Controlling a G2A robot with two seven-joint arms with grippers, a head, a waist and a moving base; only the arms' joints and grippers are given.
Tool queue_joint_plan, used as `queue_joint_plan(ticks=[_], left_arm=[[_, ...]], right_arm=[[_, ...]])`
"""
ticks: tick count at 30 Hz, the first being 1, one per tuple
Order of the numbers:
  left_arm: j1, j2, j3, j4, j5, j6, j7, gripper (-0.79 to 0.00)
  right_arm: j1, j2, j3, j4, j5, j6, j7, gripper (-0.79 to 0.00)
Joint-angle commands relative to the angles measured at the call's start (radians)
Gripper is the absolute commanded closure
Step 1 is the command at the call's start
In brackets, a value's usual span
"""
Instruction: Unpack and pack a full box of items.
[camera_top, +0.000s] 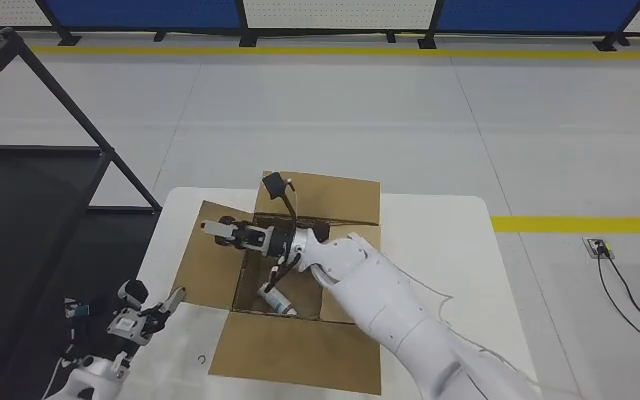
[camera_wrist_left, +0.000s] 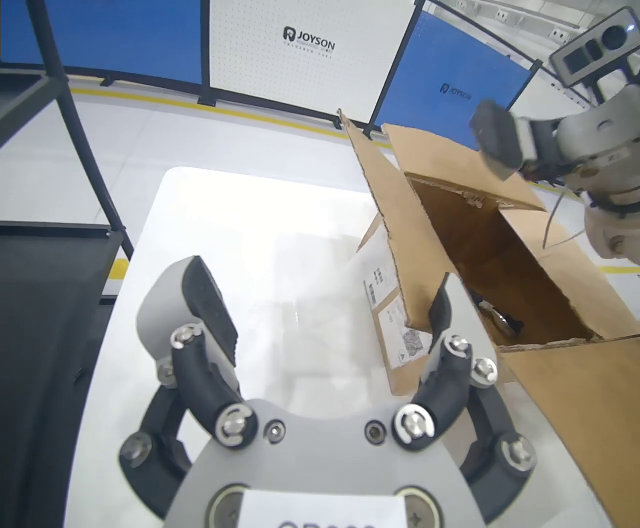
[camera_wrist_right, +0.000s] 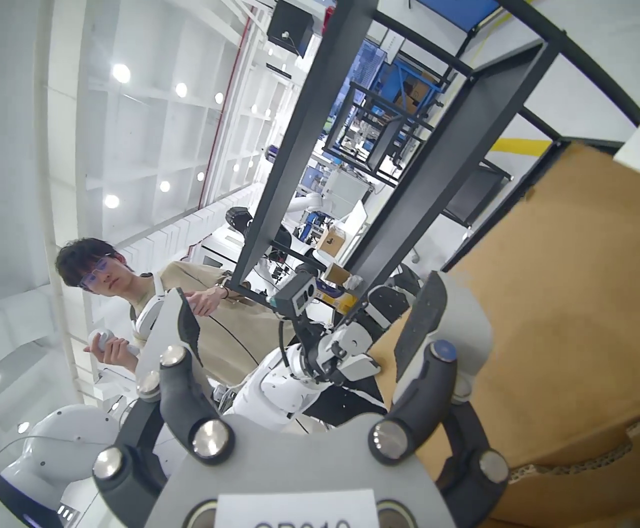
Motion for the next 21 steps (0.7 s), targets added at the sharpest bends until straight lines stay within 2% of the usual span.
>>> queue_joint_plan(ticks=[1, 11, 21], left_arm=[[-0.005, 0.0, 0.005, 0.022, 0.028, 0.013, 0.002, -0.785], [-0.035, -0.002, 0.026, 0.097, 0.046, 0.029, -0.003, -0.785], [-0.03, -0.002, 0.012, 0.093, 0.056, 0.052, -0.002, -0.785]], right_arm=[[0.001, 0.015, 0.026, -0.004, -0.007, -0.027, 0.002, -0.785], [-0.048, 0.101, 0.159, -0.08, -0.04, -0.048, 0.01, -0.785], [-0.153, 0.189, 0.293, -0.285, -0.121, 0.021, 0.059, -0.785]])
